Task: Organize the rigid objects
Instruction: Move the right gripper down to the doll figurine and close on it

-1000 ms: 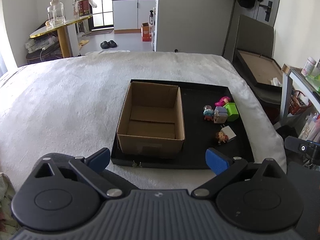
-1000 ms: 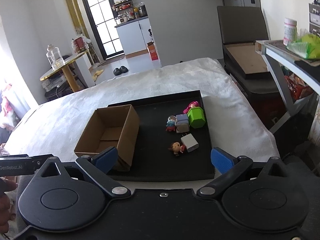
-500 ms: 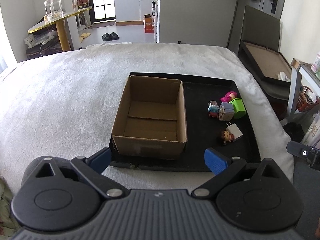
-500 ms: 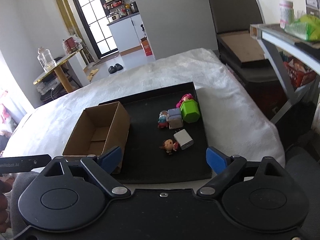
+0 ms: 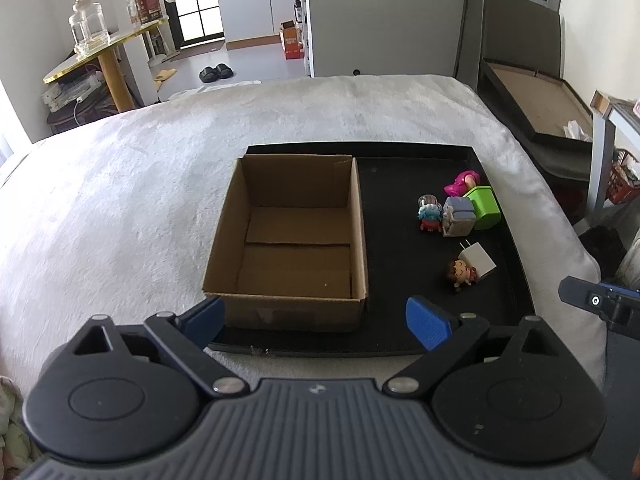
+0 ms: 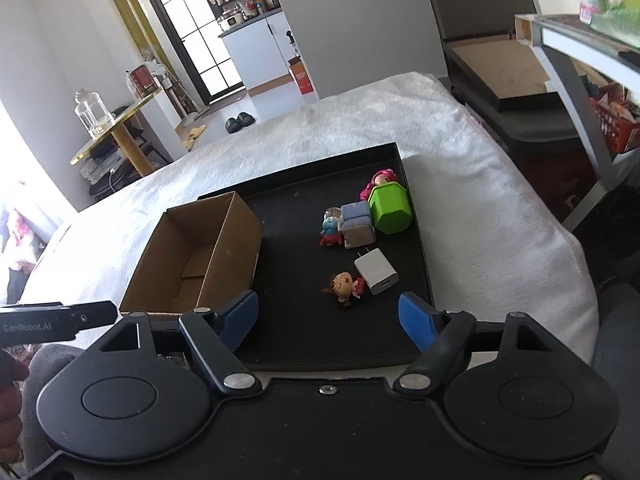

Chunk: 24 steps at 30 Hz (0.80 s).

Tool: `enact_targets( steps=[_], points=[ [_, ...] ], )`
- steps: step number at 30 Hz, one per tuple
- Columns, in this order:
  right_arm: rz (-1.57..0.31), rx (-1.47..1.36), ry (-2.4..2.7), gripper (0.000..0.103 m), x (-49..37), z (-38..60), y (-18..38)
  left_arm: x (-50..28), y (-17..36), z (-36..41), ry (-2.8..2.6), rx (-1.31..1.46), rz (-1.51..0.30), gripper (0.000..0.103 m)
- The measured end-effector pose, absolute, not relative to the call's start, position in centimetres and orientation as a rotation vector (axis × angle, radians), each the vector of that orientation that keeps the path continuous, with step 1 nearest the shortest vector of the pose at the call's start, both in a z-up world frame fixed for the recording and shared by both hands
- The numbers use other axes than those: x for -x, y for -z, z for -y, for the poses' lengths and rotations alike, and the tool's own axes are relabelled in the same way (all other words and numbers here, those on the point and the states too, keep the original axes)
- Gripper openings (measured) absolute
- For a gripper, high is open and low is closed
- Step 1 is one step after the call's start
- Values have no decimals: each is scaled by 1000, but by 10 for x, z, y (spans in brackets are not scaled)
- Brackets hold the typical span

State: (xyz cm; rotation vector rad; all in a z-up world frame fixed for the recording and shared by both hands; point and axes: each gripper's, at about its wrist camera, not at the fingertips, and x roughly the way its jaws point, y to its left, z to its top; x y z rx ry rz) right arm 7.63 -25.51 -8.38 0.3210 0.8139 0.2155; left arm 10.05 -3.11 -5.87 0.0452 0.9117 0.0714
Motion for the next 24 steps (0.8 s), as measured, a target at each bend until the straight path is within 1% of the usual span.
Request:
enact_targets(
  steps=[7, 21, 22, 23, 24],
  points=[
    [-848, -343, -228, 75, -100, 256, 98, -123, 66, 44, -80, -91, -933, 94],
    [-943, -303, -204, 75, -142, 248, 132, -170, 90, 64, -158, -240, -970, 94],
    [-943, -299, -202, 73, -145, 247, 135, -173, 92, 66, -160, -247, -973, 94],
    [-947, -298, -196, 65, -147, 246, 138, -177, 94, 67, -163, -255, -975, 93],
    [-962, -304, -199, 61, -151, 245, 142, -179, 95, 69, -168, -269, -975, 91]
  ],
)
